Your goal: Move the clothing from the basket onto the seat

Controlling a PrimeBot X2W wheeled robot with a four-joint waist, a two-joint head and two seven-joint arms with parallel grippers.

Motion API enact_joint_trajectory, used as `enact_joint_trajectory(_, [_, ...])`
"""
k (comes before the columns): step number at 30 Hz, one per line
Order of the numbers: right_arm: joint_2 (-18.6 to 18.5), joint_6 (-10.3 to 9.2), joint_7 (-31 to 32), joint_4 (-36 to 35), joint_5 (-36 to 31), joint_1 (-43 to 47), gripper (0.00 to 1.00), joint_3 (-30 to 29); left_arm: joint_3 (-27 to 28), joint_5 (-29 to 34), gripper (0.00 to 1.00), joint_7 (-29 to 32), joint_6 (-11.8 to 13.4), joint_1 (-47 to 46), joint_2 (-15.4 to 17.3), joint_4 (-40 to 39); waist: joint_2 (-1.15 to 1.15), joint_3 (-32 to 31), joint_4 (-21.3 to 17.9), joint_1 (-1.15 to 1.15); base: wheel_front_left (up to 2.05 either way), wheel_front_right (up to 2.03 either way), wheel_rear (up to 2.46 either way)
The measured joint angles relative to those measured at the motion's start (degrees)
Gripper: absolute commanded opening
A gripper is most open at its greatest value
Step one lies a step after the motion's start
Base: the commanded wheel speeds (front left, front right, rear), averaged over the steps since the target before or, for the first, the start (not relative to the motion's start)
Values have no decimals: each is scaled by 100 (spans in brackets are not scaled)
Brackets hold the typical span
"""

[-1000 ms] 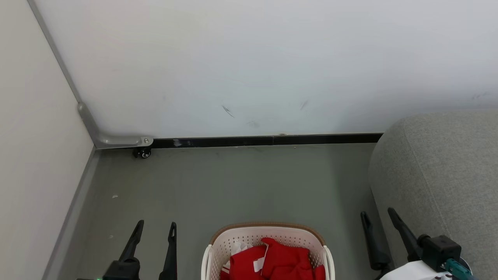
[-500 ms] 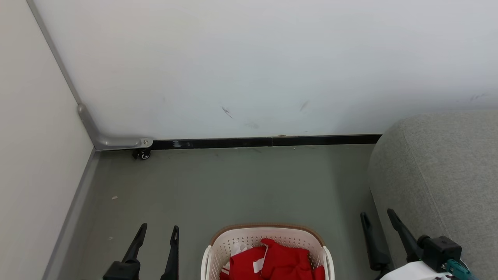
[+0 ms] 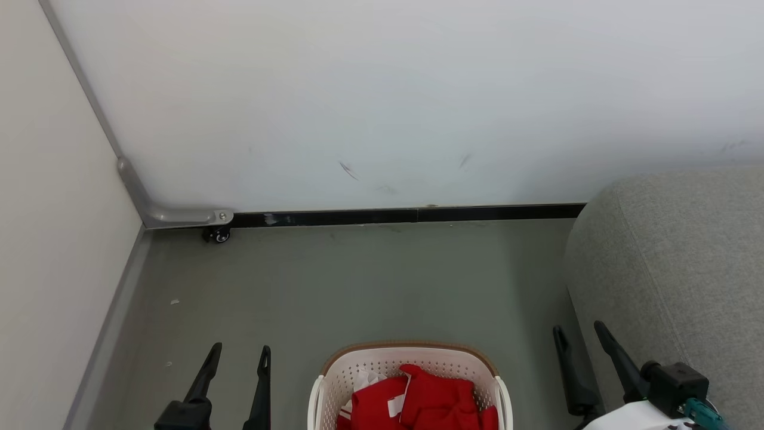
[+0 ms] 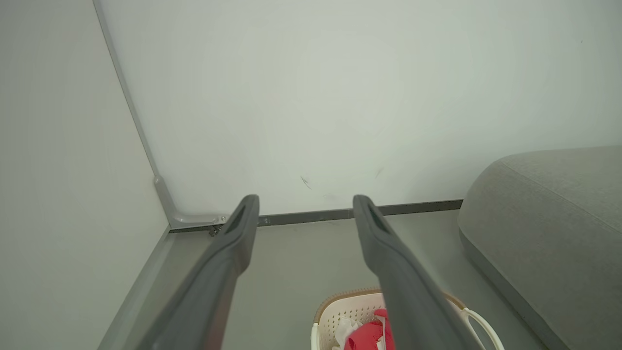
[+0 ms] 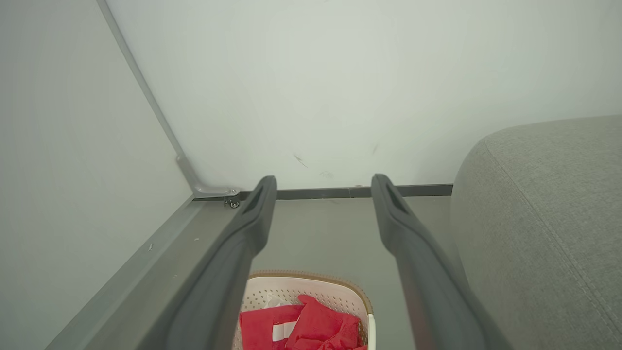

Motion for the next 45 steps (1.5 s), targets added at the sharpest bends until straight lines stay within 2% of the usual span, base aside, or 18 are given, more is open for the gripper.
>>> enact_joint_trajectory(23, [5,0,-69,-258,-123,-7,100,-131,-15,102,100,0,-19,-358,144,162,0,296,-76,0,0,0,0])
enact_joint_trajectory(37, [7,0,-119,-572,-134,-245,100,-141,-225,215,100,-1,-170,-815,120,463,0,770,-185,-1,0,0,0])
enact_joint_trajectory(45, [7,0,-121,-723,-167,-460,100,-155,-240,242,100,-3,-172,-1116,112,655,0,1156,-272,-1,0,0,0])
